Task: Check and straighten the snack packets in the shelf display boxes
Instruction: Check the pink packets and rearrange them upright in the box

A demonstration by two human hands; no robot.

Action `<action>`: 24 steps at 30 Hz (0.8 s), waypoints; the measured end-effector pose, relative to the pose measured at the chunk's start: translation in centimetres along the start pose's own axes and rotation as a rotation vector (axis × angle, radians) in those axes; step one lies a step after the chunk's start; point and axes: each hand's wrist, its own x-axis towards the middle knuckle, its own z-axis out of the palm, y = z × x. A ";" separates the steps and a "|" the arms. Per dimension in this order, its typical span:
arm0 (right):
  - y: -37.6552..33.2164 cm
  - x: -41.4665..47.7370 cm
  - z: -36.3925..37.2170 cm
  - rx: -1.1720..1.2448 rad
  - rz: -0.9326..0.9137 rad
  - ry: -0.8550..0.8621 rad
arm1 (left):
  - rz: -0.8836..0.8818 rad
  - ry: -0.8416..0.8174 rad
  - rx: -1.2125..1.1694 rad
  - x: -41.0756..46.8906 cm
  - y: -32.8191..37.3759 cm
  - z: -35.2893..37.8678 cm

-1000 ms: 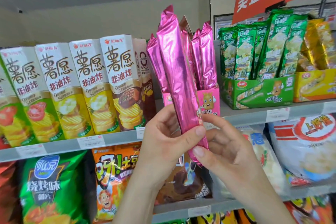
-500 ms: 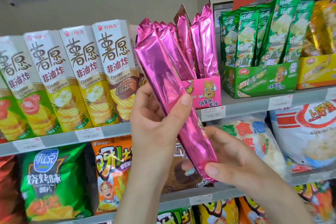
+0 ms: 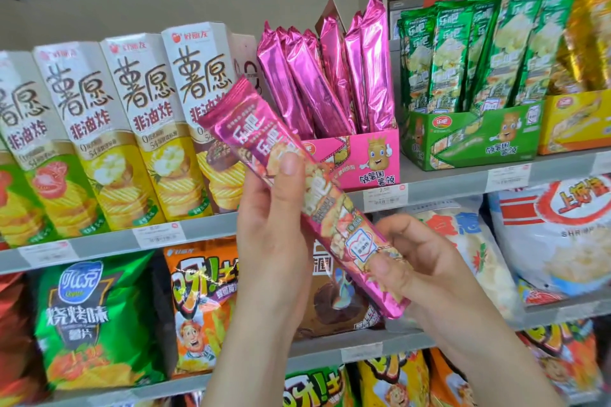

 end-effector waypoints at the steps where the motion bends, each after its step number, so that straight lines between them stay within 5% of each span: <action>1: 0.1 0.0 -0.1 -0.007 -0.010 0.005 | -0.011 0.016 -0.002 -0.1 -0.1 -0.1; 8: 0.1 -0.1 -0.7 -0.034 0.052 -0.118 | -0.028 -0.021 -0.021 -0.2 -0.5 -0.5; 13: -0.1 -0.5 -0.8 0.168 0.173 -0.311 | -0.095 -0.128 -0.135 -0.1 -0.4 -0.8; 20: 0.2 -0.3 -1.0 -0.070 0.013 -0.006 | 0.036 -0.035 0.155 0.6 0.0 -1.2; 24: 0.1 -0.3 -0.9 -0.183 -0.077 0.020 | 0.090 -0.029 0.242 0.7 0.2 -1.4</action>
